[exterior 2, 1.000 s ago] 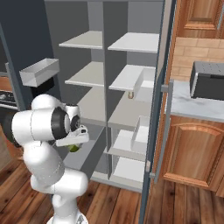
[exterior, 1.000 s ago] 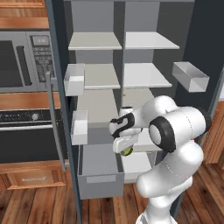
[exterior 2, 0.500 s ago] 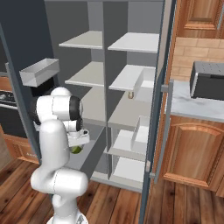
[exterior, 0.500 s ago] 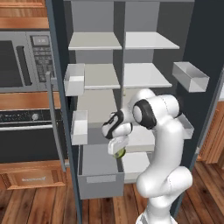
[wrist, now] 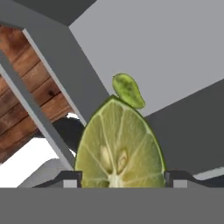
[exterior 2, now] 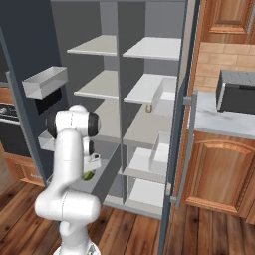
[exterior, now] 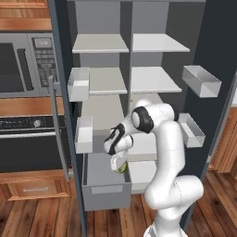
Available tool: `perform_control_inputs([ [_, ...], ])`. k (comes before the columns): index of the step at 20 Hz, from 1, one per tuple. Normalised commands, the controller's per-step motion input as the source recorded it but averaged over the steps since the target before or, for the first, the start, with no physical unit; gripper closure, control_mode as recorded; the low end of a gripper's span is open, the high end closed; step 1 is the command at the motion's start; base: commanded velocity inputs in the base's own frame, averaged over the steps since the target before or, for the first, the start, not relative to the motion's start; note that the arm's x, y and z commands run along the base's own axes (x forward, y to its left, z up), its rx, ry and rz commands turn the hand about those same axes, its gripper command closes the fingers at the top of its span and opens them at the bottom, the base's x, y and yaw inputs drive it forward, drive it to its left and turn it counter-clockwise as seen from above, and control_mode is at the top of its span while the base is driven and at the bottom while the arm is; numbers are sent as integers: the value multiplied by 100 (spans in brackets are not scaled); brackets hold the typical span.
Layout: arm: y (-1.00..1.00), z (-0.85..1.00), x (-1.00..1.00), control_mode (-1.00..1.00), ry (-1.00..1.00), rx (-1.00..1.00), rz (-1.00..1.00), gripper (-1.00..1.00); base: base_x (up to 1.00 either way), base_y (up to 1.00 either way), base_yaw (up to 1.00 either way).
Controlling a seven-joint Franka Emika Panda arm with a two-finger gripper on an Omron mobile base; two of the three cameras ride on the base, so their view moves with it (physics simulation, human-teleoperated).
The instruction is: Take the mango and lemon wedge from the fridge shelf and place them in the freezer drawer to begin freezing them.
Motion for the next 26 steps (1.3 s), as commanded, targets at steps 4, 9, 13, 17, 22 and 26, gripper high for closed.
perform_control_inputs([
  [4, 9, -63, 1, -100, 0, 0, 11, 100, 0, 0, 0],
  [9, 4, -64, 0, -100, 0, 0, 10, 100, 0, 0, 0],
  [13, 7, -66, -4, -100, 0, 0, 10, 100, 0, 0, 0],
  [17, 16, -63, -17, -100, 0, 0, 9, -100, 0, 0, 0],
  [22, 1, -23, -13, -100, -2, 0, 6, -100, 0, 0, 0],
  [26, 0, 1, 0, -100, -8, 0, 0, -100, 0, 0, 0],
])
